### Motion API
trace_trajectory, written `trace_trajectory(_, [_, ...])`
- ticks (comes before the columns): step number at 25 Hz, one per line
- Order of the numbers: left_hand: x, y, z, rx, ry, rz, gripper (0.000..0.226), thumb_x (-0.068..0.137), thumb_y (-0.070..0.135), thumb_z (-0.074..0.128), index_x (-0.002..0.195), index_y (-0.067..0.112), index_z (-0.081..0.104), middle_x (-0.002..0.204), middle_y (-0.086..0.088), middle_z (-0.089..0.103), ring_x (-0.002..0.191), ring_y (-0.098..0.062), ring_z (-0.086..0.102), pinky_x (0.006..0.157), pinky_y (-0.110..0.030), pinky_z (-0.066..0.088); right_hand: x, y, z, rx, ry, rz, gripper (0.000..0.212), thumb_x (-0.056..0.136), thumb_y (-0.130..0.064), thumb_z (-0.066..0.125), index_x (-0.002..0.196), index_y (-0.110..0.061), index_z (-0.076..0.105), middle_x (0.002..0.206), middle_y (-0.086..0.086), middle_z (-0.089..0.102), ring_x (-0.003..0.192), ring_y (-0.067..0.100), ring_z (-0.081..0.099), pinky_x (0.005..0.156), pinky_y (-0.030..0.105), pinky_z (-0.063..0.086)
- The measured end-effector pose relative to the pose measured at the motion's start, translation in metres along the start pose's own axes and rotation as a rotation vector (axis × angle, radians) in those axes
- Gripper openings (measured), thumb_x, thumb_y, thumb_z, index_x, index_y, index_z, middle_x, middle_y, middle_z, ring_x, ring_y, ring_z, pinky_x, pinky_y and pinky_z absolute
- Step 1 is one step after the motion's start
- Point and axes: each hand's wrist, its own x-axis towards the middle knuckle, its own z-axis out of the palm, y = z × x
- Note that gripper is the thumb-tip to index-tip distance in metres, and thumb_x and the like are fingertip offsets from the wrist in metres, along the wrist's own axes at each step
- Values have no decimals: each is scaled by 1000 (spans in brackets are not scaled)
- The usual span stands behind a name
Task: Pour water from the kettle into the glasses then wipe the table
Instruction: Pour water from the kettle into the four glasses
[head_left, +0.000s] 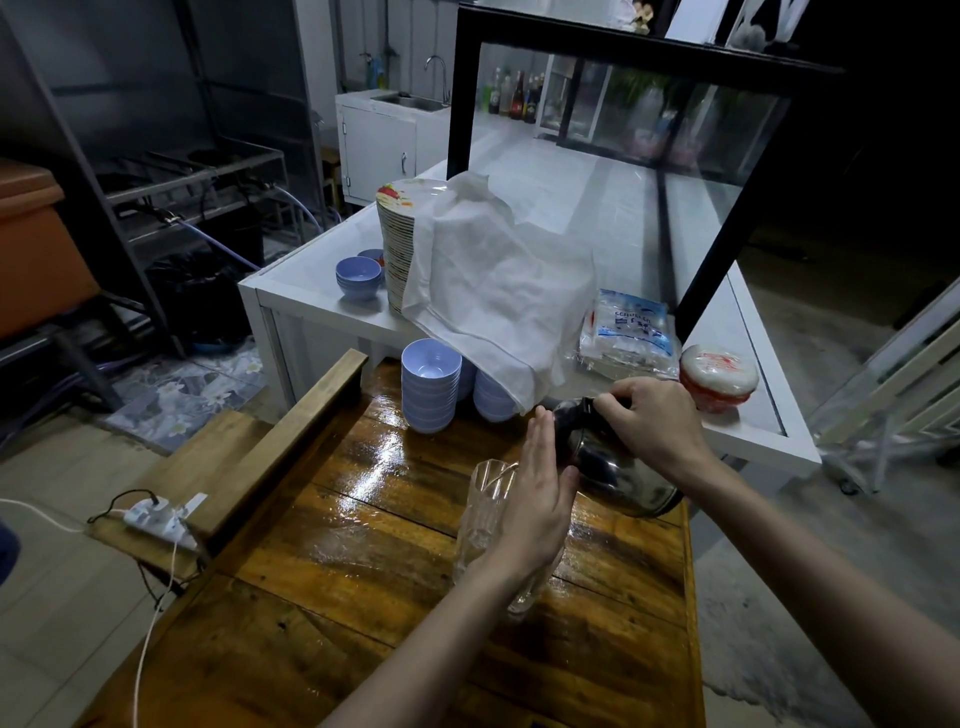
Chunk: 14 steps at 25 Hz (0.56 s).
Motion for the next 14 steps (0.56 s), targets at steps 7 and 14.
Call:
trace_trajectory(7, [2,-3,1,-5,36,12,64,103,29,35,148,25,-10,161,4,-9,146,-4,-10,120,-27,3,3,-4,0,-17,2,-20,49,77,-42,45,68,-3,72,61,13,70,59,29,64,68,39,52])
trace_trajectory(14, [2,-7,2,-5,49,9,65,103,32,34,147,25,-12,160,5,-12,146,-4,-12,120,-25,2,4,-10,0,-46,12,-44,50,75,-46,41,62,-8,71,57,9,68,58,28,62,68,38,50])
